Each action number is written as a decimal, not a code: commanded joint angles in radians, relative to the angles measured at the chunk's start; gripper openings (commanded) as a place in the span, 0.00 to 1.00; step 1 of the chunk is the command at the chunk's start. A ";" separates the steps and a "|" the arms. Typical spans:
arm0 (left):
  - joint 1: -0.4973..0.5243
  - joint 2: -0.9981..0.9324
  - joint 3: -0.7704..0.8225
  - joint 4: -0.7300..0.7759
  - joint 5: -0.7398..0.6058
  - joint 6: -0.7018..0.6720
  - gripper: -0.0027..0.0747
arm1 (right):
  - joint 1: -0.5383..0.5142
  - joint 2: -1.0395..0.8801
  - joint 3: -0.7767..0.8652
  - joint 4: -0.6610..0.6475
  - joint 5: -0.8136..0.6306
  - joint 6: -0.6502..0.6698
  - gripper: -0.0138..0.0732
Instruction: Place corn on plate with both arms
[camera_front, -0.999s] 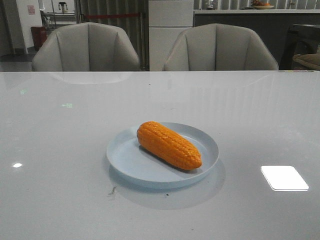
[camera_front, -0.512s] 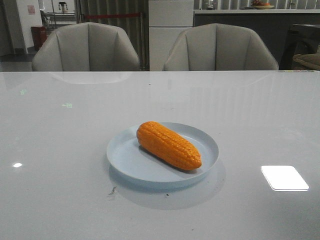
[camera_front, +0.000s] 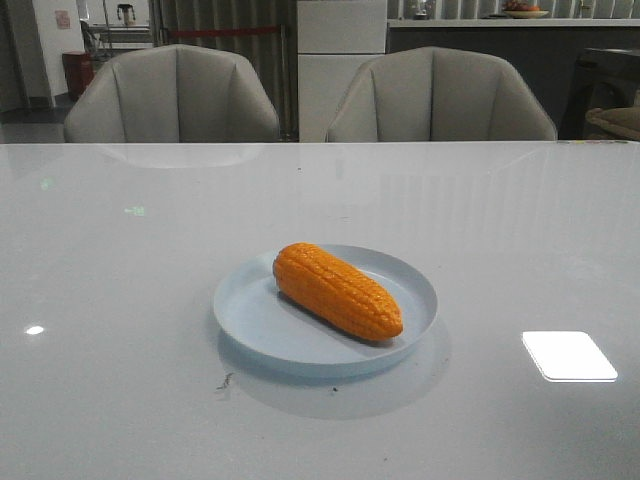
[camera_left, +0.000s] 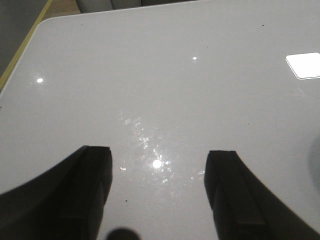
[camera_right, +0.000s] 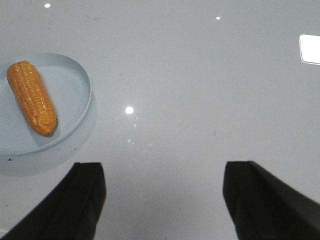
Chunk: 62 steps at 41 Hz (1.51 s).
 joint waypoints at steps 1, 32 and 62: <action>0.001 -0.010 -0.036 -0.003 -0.079 -0.008 0.62 | -0.006 -0.004 -0.027 0.010 -0.079 -0.001 0.84; 0.001 -0.008 -0.036 -0.003 -0.079 -0.008 0.62 | -0.006 -0.004 -0.027 0.012 -0.079 -0.001 0.24; 0.001 -0.008 -0.036 -0.003 -0.079 -0.008 0.62 | -0.006 -0.249 -0.027 0.011 -0.044 -0.001 0.24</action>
